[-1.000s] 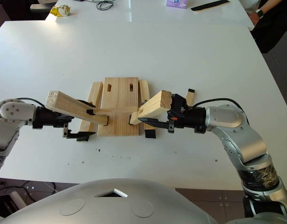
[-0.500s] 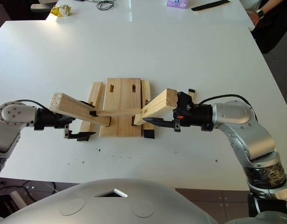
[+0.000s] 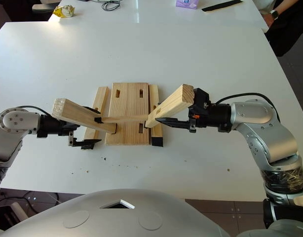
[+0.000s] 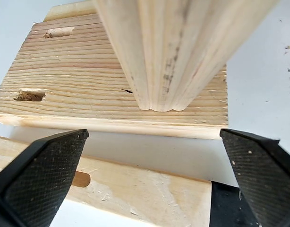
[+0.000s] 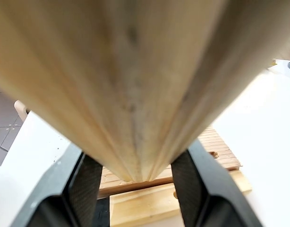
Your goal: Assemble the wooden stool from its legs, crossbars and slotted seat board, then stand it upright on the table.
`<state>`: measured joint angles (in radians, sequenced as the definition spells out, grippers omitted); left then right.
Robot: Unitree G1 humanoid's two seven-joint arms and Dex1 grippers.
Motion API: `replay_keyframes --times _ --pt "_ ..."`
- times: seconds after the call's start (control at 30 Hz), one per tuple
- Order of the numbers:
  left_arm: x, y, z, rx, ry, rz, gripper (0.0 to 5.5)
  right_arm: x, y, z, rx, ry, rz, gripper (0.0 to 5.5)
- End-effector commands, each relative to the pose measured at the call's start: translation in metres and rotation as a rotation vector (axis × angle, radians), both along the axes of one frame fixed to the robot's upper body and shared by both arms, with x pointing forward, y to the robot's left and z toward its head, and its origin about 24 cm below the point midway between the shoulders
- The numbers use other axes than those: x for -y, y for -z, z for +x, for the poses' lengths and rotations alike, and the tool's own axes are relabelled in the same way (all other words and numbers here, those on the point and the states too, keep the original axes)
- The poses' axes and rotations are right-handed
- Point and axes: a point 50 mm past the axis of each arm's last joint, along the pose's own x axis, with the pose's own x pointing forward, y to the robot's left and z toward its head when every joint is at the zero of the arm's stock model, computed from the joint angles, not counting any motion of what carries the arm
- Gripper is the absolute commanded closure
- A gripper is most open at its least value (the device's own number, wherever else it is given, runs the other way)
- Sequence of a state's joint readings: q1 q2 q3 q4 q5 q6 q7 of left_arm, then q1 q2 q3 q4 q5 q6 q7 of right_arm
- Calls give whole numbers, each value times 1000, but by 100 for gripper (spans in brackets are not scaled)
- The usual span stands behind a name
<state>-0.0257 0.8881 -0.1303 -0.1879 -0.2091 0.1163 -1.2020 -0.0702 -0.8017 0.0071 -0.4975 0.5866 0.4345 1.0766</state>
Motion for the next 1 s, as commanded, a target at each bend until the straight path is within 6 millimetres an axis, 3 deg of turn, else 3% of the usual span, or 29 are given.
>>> replay_keyframes --times 0.03,1.0 --pt "2 -2 4 7 26 10 33 -5 1 -1 19 -19 8 346" --pt "4 -5 4 -10 50 3 33 -12 15 -15 -49 -85 -10 346"
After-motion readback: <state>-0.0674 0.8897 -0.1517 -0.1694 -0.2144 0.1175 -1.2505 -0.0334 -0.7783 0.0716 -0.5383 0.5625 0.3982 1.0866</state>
